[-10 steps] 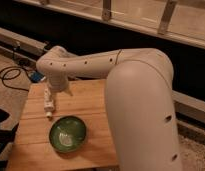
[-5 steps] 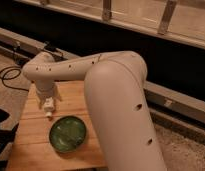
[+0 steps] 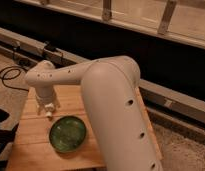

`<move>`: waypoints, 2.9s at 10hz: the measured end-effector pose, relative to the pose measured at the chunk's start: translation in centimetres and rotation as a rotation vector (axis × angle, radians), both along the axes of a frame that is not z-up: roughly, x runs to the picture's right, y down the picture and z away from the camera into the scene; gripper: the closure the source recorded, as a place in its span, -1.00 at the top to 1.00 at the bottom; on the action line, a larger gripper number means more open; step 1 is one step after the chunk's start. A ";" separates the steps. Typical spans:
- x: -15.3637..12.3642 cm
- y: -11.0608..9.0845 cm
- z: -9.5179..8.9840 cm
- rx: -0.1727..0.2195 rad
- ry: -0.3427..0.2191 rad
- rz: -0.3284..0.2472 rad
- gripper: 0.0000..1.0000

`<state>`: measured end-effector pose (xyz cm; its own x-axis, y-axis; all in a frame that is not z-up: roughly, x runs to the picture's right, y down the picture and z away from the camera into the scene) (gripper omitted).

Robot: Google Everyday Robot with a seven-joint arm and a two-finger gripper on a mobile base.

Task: Place the bottle in the ceramic bowl

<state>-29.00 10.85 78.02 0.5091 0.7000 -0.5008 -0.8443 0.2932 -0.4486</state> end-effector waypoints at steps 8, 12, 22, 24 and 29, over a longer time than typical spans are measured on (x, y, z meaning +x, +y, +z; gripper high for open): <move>-0.1 2.1 1.5 0.002 -0.053 0.035 0.30; -0.9 3.0 2.4 0.013 -0.085 0.082 0.30; -1.5 2.6 9.1 -0.011 -0.003 -0.111 0.30; -1.6 4.0 9.9 -0.053 0.002 -0.111 0.21; -2.9 3.4 7.8 -0.035 -0.051 -0.075 -0.76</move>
<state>-31.89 14.21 85.81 0.5850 0.6416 -0.4961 -0.7963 0.3382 -0.5016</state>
